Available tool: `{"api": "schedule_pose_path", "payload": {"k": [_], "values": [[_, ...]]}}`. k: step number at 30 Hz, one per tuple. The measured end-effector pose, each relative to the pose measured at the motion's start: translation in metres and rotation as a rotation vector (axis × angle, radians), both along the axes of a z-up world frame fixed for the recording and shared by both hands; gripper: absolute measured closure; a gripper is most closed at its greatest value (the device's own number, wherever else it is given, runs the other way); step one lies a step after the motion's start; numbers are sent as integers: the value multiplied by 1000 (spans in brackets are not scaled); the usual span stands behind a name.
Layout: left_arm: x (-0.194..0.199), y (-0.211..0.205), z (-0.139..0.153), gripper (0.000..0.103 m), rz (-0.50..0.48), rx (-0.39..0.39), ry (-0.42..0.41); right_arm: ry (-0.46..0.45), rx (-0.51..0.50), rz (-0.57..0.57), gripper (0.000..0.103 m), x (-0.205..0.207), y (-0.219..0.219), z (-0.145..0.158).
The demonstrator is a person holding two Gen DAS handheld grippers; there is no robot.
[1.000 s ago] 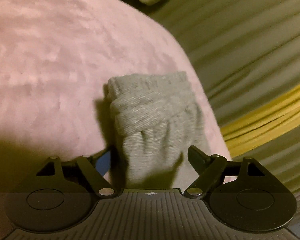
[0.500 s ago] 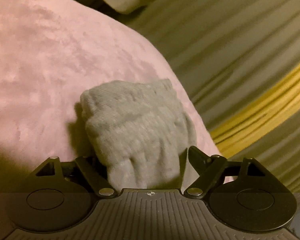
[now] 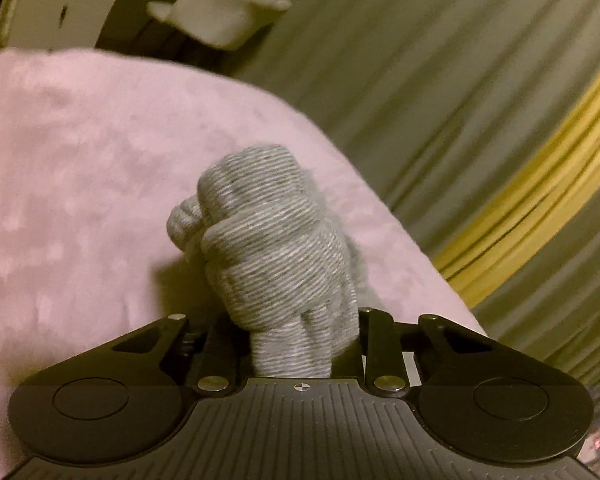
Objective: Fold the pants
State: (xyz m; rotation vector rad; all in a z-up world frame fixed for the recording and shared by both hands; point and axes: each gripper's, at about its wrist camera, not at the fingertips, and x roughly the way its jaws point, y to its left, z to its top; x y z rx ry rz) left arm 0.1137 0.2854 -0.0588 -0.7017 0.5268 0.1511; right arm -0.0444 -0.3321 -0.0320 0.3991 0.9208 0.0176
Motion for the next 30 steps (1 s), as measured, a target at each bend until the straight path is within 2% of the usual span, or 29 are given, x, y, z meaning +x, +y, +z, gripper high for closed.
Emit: {"api": "schedule_pose_path", "payload": {"k": [5, 9, 13, 16, 19, 21, 23, 25, 27, 29, 30], "values": [[-4, -21, 37, 77, -29, 28, -62, -19, 43, -28, 4, -4, -7, 3], [-16, -68, 85, 77, -119, 134, -160, -52, 75, -77, 4, -10, -14, 9], [-28, -146, 126, 77, -307, 224, -269, -105, 143, -183, 4, -22, -34, 16], [-34, -220, 137, 77, -486, 282, -309, -149, 199, -251, 4, -35, -47, 22], [-46, -296, 126, 77, -656, 357, -285, -193, 227, -287, 4, -48, -57, 29], [-58, -347, 103, 77, -758, 448, -260, -209, 235, -299, 4, -54, -61, 31], [-69, -395, 71, 75, -855, 544, -187, -218, 270, -312, 4, -60, -67, 30], [-75, -423, 39, 74, -927, 624, -93, -218, 298, -334, 4, -64, -72, 27], [-78, -435, 10, 67, -991, 710, -17, -211, 319, -348, 4, -63, -77, 26], [-93, -440, 4, 59, -1021, 847, -21, -205, 343, -349, 4, -61, -81, 23], [-96, -438, 5, 56, -1030, 882, -23, -201, 357, -343, 4, -62, -81, 22]]}}
